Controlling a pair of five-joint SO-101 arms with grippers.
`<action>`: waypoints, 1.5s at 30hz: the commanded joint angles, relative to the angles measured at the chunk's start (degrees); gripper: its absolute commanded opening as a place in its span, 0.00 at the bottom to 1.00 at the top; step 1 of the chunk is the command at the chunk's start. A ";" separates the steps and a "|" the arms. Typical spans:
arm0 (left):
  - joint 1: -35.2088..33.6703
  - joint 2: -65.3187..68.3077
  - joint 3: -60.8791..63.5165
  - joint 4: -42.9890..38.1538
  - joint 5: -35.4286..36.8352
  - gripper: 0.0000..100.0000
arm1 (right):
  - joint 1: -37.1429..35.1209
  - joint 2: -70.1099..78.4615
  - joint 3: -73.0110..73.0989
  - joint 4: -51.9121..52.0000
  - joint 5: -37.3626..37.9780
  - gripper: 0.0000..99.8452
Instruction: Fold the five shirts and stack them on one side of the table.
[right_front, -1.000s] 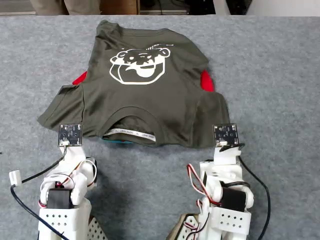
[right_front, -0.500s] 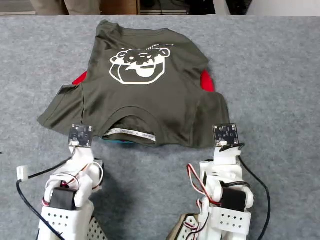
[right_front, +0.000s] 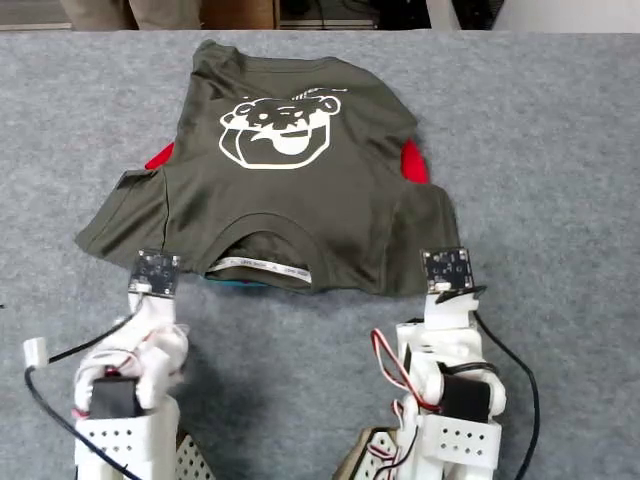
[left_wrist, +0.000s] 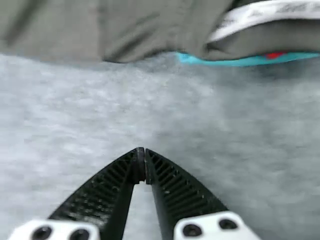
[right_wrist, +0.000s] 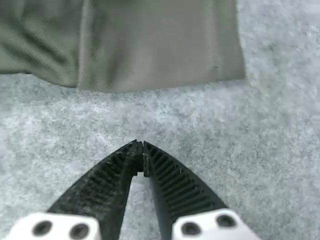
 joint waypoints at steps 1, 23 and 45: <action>-12.84 0.22 -6.68 -1.93 -2.29 0.02 | -1.71 -3.56 -0.04 0.18 0.35 0.00; -37.98 76.44 -75.08 2.90 11.25 0.02 | -4.53 19.56 -35.03 -6.68 5.19 0.06; -25.49 101.85 -69.54 -9.05 21.27 0.02 | -34.86 115.74 -107.65 -5.27 -10.64 0.34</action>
